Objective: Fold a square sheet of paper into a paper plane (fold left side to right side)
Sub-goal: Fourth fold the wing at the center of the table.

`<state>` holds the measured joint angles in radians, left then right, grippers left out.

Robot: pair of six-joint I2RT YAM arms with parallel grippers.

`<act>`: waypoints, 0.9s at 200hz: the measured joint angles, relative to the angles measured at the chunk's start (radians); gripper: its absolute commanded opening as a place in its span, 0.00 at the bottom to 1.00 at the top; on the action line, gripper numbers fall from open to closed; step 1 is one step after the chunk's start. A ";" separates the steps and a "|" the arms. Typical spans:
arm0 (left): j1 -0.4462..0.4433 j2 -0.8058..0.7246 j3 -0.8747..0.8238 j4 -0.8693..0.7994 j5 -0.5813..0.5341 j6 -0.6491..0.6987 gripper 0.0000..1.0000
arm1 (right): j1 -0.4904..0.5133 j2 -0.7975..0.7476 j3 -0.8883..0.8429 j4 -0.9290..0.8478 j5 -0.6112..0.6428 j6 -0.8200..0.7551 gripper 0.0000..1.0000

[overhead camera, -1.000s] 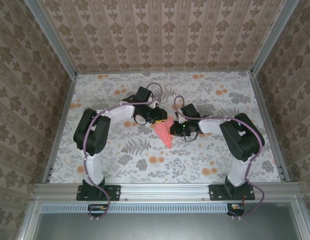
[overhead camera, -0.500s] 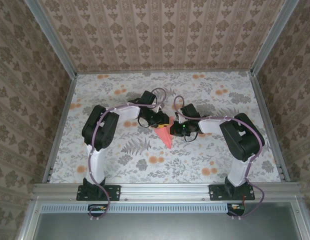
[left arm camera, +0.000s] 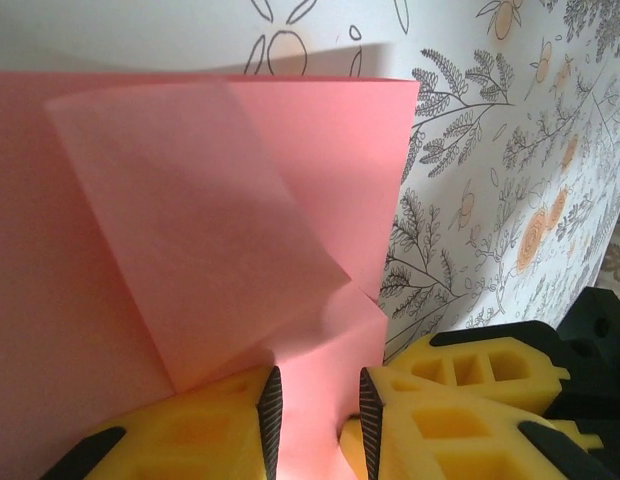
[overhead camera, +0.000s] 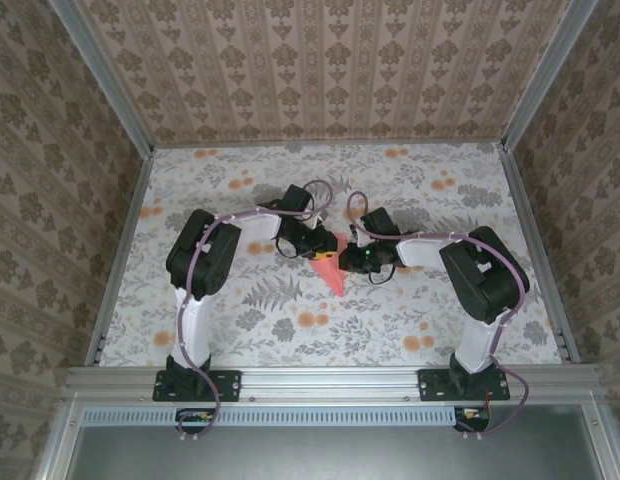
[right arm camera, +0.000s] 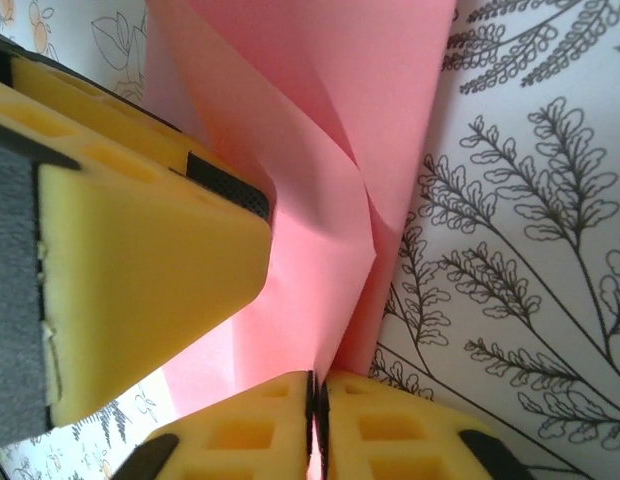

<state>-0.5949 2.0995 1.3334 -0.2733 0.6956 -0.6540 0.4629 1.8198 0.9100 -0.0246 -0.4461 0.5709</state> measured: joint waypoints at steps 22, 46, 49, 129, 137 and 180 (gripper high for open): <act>0.002 -0.001 -0.011 0.016 0.006 0.000 0.30 | -0.001 -0.032 -0.002 -0.026 0.006 0.001 0.22; 0.002 -0.008 -0.027 0.039 0.008 0.000 0.30 | -0.002 -0.099 -0.004 -0.050 0.008 0.007 0.26; 0.002 -0.009 -0.029 0.042 0.008 0.000 0.30 | -0.002 -0.110 -0.005 -0.053 0.008 0.008 0.26; 0.002 -0.012 -0.036 0.053 0.008 0.000 0.30 | 0.007 -0.223 -0.090 -0.021 -0.084 0.076 0.21; 0.002 -0.012 -0.037 0.054 0.008 0.000 0.30 | 0.013 -0.217 -0.091 -0.008 -0.098 0.087 0.21; 0.002 -0.013 -0.038 0.054 0.007 0.000 0.30 | 0.047 -0.137 -0.091 0.047 -0.143 0.116 0.21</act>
<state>-0.5934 2.0861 1.2953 -0.2195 0.7029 -0.6544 0.5102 1.6829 0.8192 0.0227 -0.5892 0.6872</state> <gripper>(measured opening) 0.298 0.206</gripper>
